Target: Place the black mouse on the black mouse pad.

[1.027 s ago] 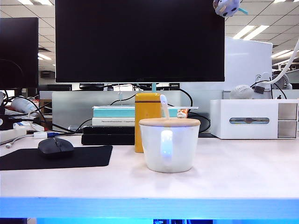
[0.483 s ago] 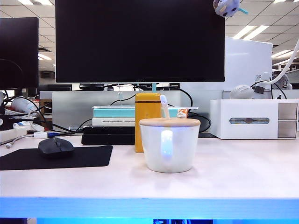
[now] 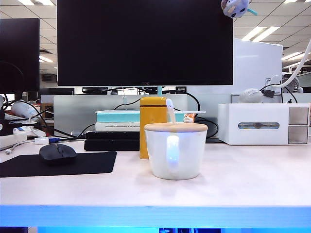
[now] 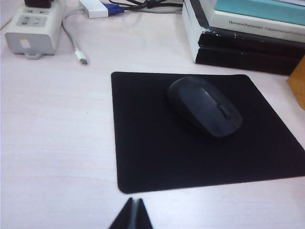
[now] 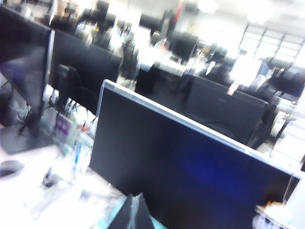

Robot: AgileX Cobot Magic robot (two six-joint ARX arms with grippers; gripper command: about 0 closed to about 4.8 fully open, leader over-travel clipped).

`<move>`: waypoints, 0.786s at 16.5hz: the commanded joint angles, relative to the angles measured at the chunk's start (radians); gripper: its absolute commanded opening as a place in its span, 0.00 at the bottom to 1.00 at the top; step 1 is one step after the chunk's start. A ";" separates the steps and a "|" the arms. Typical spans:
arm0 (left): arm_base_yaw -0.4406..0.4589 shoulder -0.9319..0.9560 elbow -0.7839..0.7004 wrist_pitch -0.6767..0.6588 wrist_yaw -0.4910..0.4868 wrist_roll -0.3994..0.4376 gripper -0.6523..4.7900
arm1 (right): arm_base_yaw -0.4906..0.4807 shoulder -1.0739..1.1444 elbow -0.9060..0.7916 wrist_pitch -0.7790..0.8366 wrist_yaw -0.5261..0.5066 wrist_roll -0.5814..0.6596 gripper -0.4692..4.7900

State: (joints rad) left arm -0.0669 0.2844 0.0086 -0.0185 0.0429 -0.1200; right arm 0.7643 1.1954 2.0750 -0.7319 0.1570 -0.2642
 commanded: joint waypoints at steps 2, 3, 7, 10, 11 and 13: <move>0.000 0.001 0.001 0.013 0.003 0.008 0.12 | -0.104 -0.313 -0.610 0.348 0.002 0.011 0.09; 0.000 0.001 0.001 0.013 0.003 0.008 0.12 | -0.176 -0.401 -0.768 0.350 0.000 0.040 0.09; 0.000 0.001 0.001 0.013 0.003 0.008 0.12 | -0.459 -0.699 -1.309 0.586 -0.178 0.119 0.09; 0.000 0.001 0.001 0.013 0.003 0.008 0.12 | -0.592 -0.936 -1.616 0.685 -0.230 0.161 0.09; 0.000 0.001 0.001 0.013 0.003 0.008 0.12 | -0.606 -0.977 -1.653 0.684 -0.230 0.169 0.09; 0.000 0.001 0.001 0.013 0.003 0.008 0.12 | -0.630 -1.056 -1.732 0.684 -0.230 0.216 0.09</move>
State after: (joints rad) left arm -0.0669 0.2844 0.0086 -0.0185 0.0433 -0.1204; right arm 0.1410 0.1638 0.3653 -0.0715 -0.0719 -0.0860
